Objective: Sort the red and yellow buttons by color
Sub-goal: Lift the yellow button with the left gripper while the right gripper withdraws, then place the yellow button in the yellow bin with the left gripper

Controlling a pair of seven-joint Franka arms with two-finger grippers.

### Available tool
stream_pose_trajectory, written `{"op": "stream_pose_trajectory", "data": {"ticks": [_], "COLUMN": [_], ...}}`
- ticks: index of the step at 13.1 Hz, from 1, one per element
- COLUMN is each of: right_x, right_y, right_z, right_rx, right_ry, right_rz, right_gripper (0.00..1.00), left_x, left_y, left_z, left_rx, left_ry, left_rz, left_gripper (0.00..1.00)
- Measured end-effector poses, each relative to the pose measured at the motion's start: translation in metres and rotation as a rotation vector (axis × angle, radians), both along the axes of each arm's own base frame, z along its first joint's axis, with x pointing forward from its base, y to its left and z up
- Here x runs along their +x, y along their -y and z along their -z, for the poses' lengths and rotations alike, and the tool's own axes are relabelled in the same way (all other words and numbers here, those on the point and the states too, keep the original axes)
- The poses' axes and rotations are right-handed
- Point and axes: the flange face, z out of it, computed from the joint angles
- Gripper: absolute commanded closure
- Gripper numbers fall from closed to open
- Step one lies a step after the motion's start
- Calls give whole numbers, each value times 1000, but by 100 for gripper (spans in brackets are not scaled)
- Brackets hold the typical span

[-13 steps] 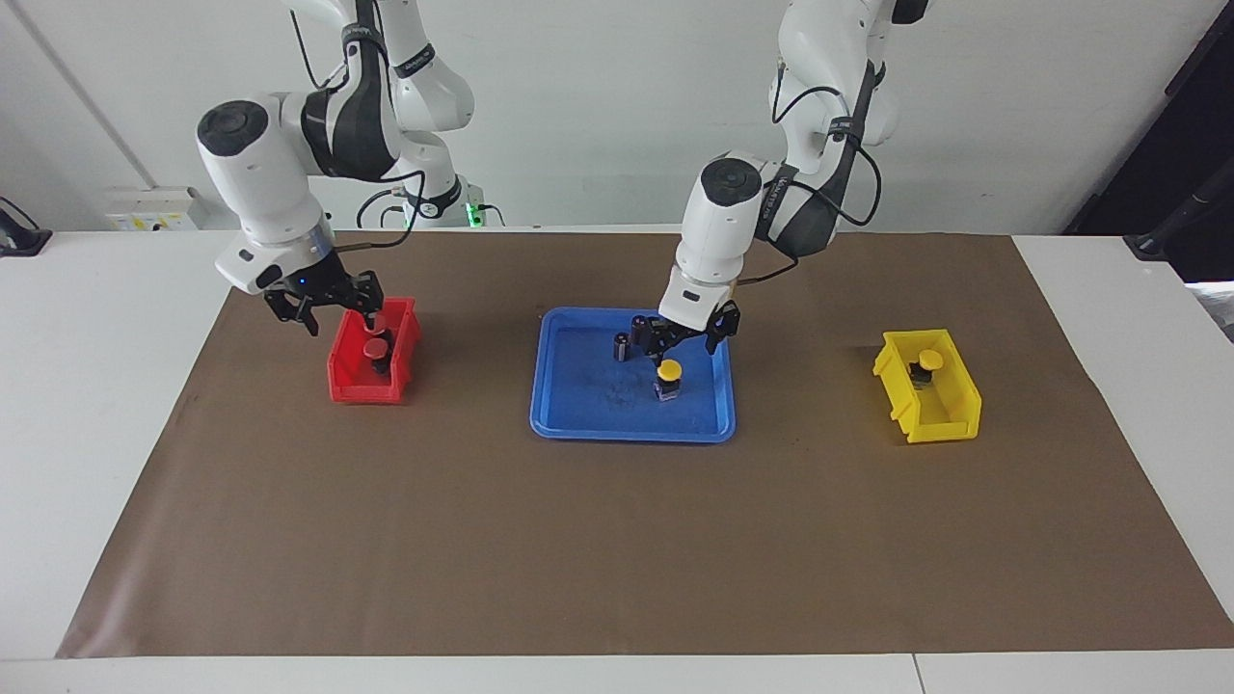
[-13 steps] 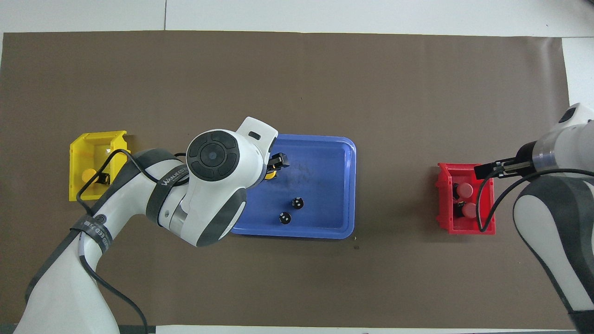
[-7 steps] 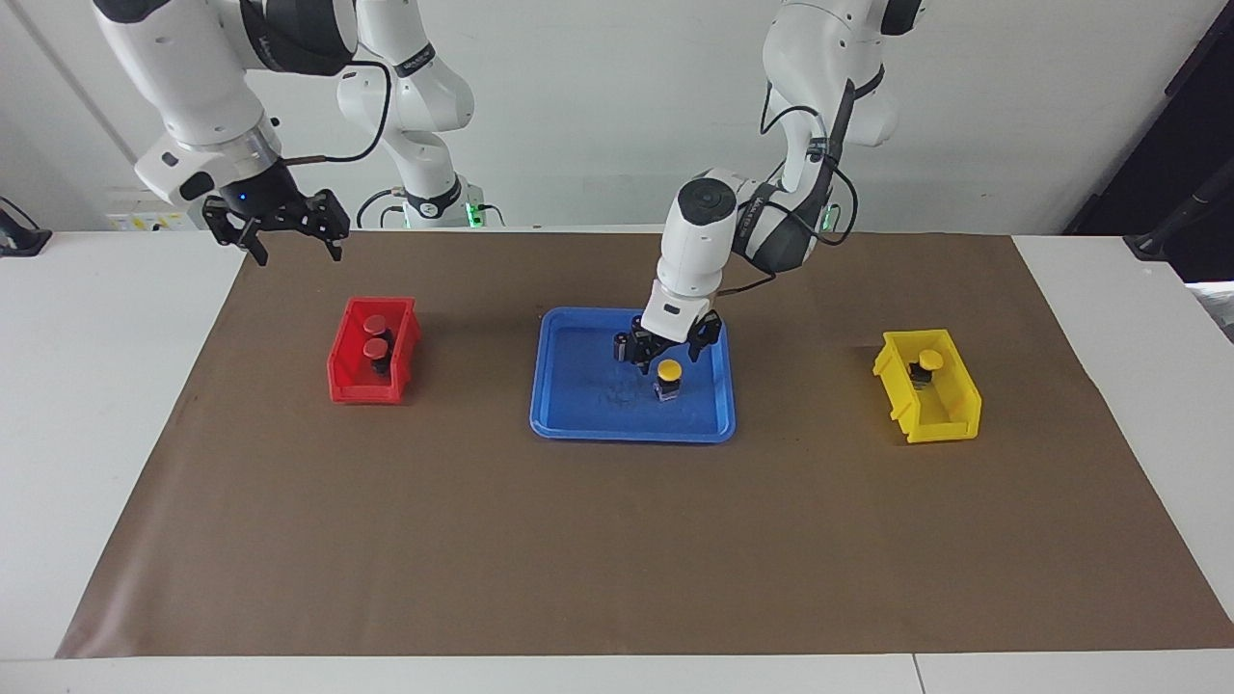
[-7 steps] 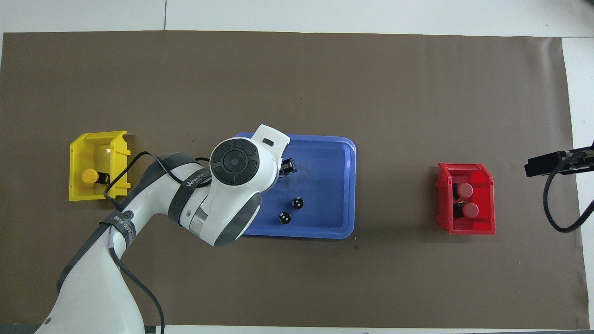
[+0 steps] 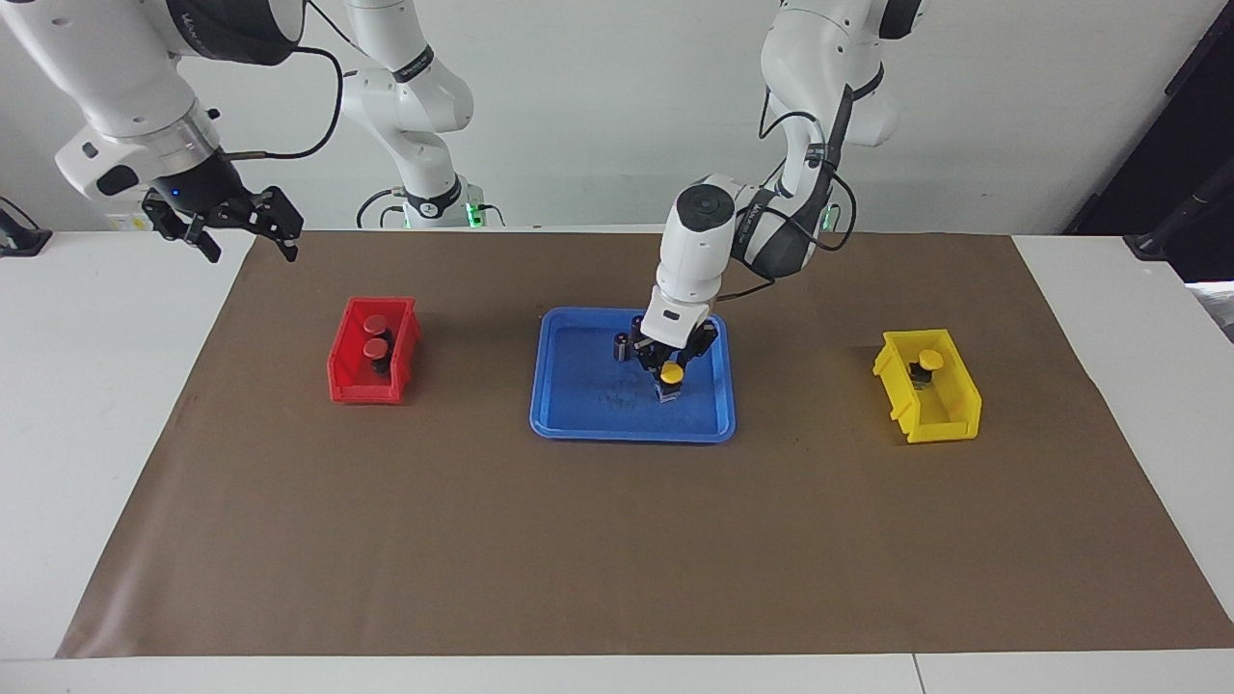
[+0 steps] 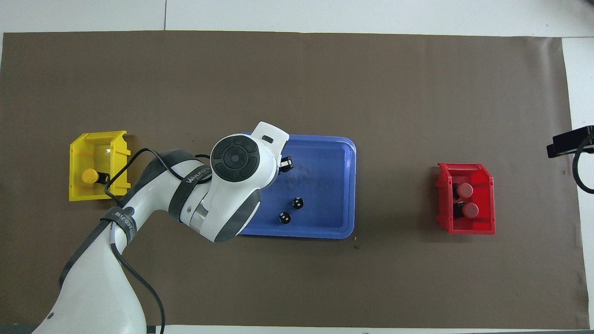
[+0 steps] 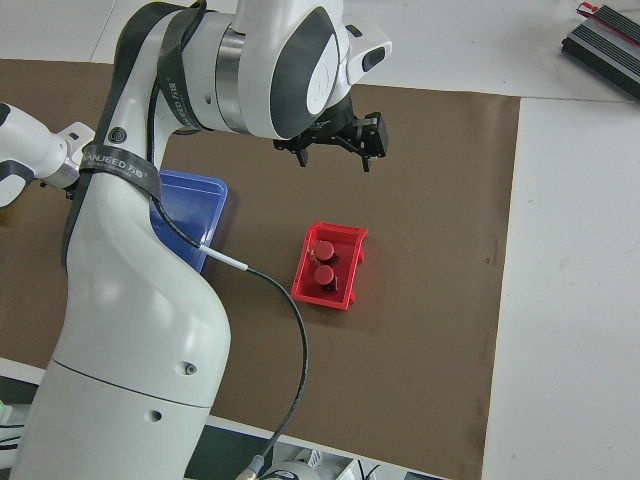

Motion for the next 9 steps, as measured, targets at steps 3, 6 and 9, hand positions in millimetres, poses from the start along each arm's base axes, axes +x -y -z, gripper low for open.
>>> {"op": "stream_pose_trajectory", "data": {"ticks": [3, 6, 9], "right_x": [5, 1, 0], "right_y": [1, -1, -1], "right_z": [-1, -12, -10], "right_rx": [-1, -2, -2], "right_ry": [5, 21, 14], "right_rz": [1, -2, -2], "right_gripper": [0, 0, 0], "left_x": [14, 56, 108], "left_y": [-4, -80, -216], "left_z": [-45, -99, -102], "left_rx": [46, 64, 67], "left_ry": [-47, -45, -64], "left_rz": [-14, -9, 67], "left_gripper": [99, 99, 99]}}
